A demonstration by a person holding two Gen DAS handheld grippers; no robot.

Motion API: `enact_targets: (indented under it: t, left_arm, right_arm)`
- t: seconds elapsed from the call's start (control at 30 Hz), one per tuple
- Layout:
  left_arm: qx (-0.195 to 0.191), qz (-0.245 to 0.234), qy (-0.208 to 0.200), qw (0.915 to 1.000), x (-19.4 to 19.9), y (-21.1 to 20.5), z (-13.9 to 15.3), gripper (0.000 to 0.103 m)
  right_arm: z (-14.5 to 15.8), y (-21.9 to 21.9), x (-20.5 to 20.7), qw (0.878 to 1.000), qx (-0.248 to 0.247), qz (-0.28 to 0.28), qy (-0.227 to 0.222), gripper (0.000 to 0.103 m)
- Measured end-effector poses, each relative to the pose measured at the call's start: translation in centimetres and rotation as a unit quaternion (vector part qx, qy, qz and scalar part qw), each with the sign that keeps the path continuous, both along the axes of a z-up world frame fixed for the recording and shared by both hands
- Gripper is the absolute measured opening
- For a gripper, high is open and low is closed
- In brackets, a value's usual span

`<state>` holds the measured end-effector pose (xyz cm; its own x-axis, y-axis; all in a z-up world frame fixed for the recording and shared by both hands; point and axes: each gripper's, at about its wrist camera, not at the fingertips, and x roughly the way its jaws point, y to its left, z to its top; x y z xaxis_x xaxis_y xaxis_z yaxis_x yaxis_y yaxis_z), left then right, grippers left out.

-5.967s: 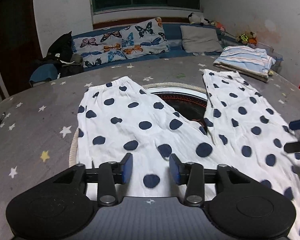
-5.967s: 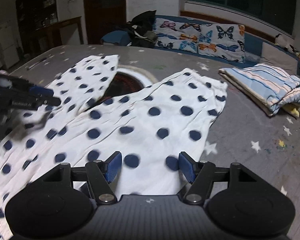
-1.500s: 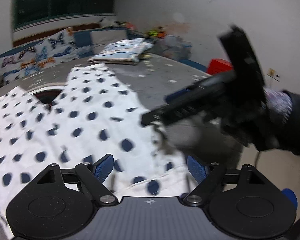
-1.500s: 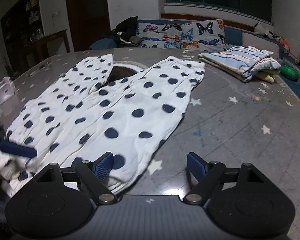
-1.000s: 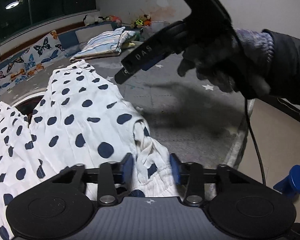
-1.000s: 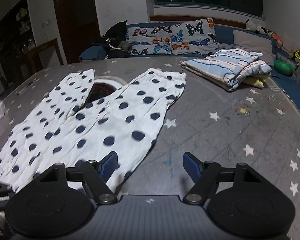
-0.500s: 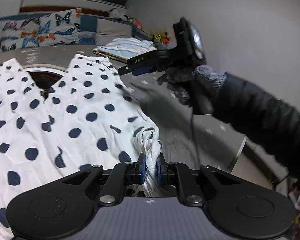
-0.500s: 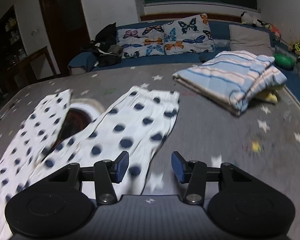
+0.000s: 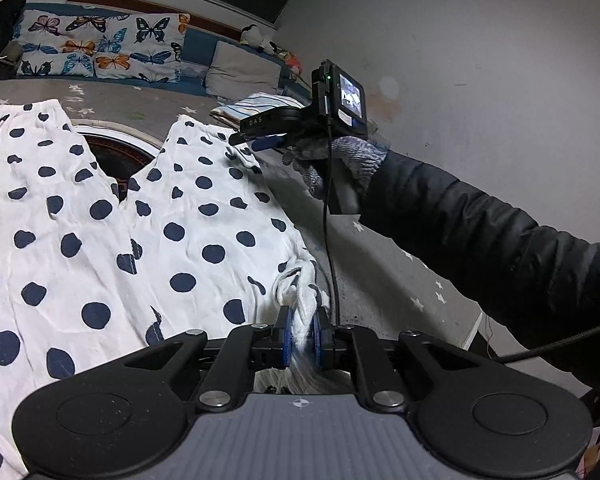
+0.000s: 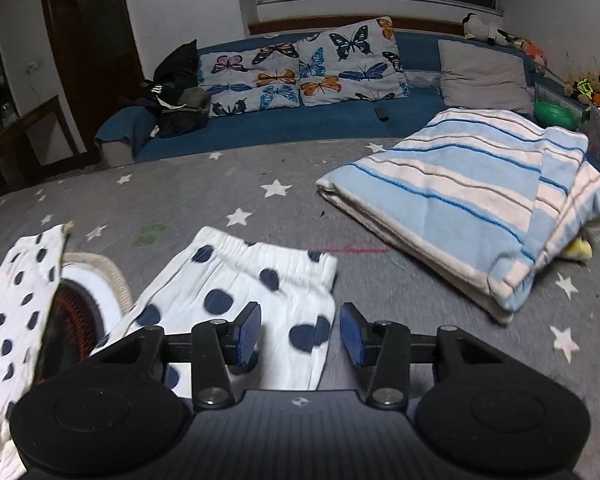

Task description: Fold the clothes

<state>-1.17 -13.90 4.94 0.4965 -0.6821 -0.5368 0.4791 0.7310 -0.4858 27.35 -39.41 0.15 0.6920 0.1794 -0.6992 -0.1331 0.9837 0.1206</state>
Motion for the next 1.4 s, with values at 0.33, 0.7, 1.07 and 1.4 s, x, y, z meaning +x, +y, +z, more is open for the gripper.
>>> enact_targets:
  t: [0.33,0.7,1.07,1.4]
  left_arm:
    - [0.001,0.001,0.003,1.0000,0.1,0.4,-0.3,0.012]
    - [-0.008,0.024,-0.003,0.9997,-1.4,2.2,0.3,0.011]
    - [-0.048,0.071,-0.020,0.9961,-5.5,6.5,0.5,0.011]
    - [-0.082,0.137,-0.029,0.9867,-8.4,11.4,0.5,0.011]
  right_arm:
    - [-0.8,0.2,1.8,1.000,-0.011,-0.010,-0.001,0.012]
    - [2.8,0.7,1.5,1.000,0.012,-0.025,-0.016,0.003]
    - [9.3,7.8,1.5,0.999,0.019,0.007,-0.046,0.002]
    - [11.4,18.4,2.4,0.996,0.017,0.058,-0.060,0.002]
